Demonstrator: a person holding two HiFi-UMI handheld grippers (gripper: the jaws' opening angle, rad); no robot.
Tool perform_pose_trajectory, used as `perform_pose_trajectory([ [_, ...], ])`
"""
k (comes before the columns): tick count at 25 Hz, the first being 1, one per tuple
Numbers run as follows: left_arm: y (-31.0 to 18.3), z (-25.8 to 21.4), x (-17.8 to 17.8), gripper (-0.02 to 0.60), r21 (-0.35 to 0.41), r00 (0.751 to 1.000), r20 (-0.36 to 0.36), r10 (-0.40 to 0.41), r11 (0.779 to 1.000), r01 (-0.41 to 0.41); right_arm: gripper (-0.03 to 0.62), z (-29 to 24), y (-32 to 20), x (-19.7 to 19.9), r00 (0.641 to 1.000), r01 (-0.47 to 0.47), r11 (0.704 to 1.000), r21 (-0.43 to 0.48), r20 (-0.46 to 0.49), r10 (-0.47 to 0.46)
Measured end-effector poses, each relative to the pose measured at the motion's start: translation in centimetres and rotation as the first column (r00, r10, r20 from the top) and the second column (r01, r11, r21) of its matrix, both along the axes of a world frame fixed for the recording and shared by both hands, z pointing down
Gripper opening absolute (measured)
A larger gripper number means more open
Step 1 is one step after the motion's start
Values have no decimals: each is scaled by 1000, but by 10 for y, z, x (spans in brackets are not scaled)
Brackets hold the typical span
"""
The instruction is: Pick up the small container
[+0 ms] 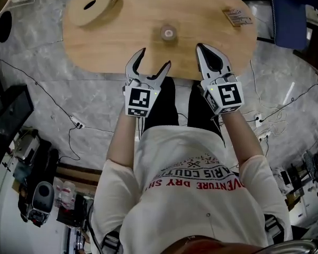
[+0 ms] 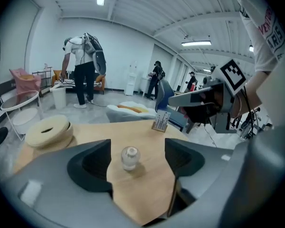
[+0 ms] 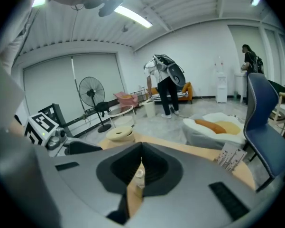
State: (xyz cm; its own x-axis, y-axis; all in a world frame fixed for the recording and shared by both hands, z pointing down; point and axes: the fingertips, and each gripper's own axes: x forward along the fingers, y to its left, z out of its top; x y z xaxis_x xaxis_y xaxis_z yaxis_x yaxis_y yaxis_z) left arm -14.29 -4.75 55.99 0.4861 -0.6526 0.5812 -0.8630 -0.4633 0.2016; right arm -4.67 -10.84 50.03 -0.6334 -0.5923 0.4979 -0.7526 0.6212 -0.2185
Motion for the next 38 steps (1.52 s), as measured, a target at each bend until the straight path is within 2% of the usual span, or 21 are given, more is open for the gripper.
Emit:
perform_pose_trajectory([
  [4, -8, 53, 4, 342, -27, 1000, -13, 26, 999, -27, 6, 43, -11, 7, 998, -70, 997, -23, -5, 70],
  [9, -25, 111, 11, 368, 5, 998, -65, 2, 1000, -1, 6, 97, -9, 19, 992, -122, 990, -66, -34, 120],
  [13, -40, 144, 21, 399, 86, 999, -2, 38, 996, -37, 6, 126, -5, 27, 988, -157, 982, -108, -20, 156],
  [15, -44, 153, 28, 416, 113, 998, 19, 65, 991, -67, 6, 133, -5, 28, 988, -156, 982, -104, -19, 155],
  [21, -52, 177, 45, 416, 126, 994, 59, 92, 987, -99, 6, 147, -3, 37, 986, -167, 981, -101, -18, 166],
  [26, -68, 186, 54, 414, 184, 991, 74, 107, 976, -119, 6, 155, -3, 42, 982, -186, 975, -122, 6, 188],
  [33, -80, 193, 49, 410, 176, 994, 104, 40, 983, -58, 6, 162, -6, 46, 979, -196, 972, -128, 35, 202],
  [34, -81, 194, 49, 404, 169, 992, 119, 41, 984, -61, 6, 164, -5, 47, 978, -198, 972, -130, 35, 204],
  [36, -82, 195, 51, 352, 164, 988, 142, 53, 984, -76, 6, 167, -5, 48, 978, -201, 970, -134, 33, 207],
  [38, -83, 195, 53, 341, 167, 988, 143, 59, 982, -83, 6, 169, -3, 50, 978, -200, 971, -133, 26, 206],
])
